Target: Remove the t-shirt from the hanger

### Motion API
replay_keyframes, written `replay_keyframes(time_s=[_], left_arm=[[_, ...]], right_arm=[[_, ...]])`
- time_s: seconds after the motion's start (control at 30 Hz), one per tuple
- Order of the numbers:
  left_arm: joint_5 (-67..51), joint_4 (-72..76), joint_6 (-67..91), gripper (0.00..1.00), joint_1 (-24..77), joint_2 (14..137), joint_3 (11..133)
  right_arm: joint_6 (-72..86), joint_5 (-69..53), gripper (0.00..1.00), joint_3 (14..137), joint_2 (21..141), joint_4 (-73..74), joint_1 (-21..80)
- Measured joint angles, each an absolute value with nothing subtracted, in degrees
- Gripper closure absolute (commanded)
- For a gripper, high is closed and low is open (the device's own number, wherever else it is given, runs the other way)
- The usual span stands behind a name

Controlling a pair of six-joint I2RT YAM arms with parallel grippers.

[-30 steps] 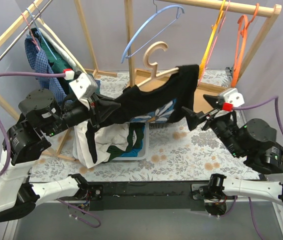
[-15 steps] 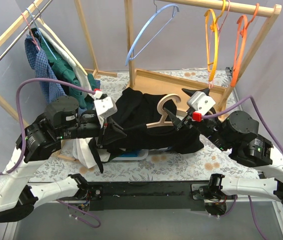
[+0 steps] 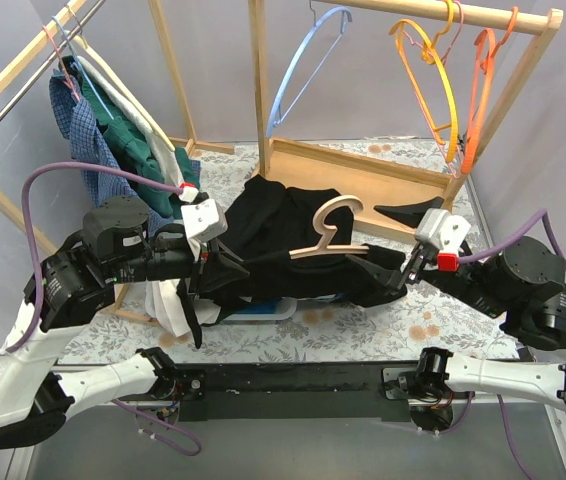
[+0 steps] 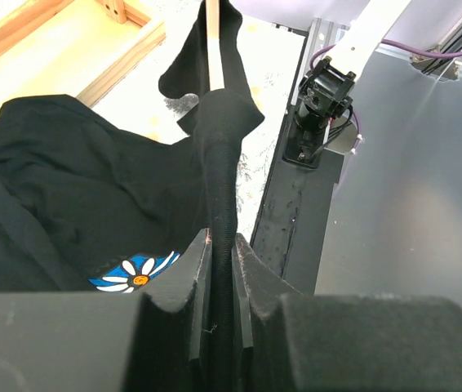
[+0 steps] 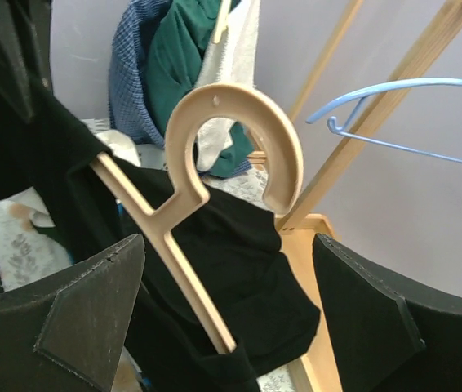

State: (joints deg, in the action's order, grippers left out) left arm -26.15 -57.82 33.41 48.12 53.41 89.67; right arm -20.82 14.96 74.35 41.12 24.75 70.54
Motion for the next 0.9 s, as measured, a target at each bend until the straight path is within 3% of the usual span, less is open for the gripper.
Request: replay_keyframes(time_s=[0.27, 0.37, 0.63, 0.67, 0.7, 0.73, 0.9], left_arm=[[-27.59, -57.93, 32.82, 1.00, 48.12, 53.43, 89.67], [-28.99, -57.93, 32.62, 1.00, 48.12, 53.39, 89.65], [-31.79, -58.33, 32.16, 1.00, 48.12, 52.69, 89.58], [-31.81, -58.35, 32.10, 1.00, 48.12, 52.51, 89.52], [-31.75, -58.35, 31.99, 1.00, 48.05, 52.25, 89.49], [-31.64, -58.37, 31.90, 1.00, 47.99, 51.99, 89.49], [-31.31, -58.57, 31.24, 1.00, 47.90, 50.70, 88.40]], right_arm=[[-17.04, 11.11, 0.07, 69.08, 42.28, 25.43, 70.54], [-16.49, 9.19, 0.11, 68.42, 45.08, 24.95, 70.54], [-16.21, 5.15, 0.59, 68.42, 49.12, 21.93, 70.54], [-15.92, 4.75, 0.69, 68.42, 49.12, 21.93, 70.46], [-15.68, 4.25, 0.95, 68.42, 49.08, 21.98, 70.48], [-15.84, 3.66, 0.99, 68.42, 48.93, 22.15, 70.52], [-16.56, -1.32, 0.99, 67.77, 47.64, 24.08, 71.33]])
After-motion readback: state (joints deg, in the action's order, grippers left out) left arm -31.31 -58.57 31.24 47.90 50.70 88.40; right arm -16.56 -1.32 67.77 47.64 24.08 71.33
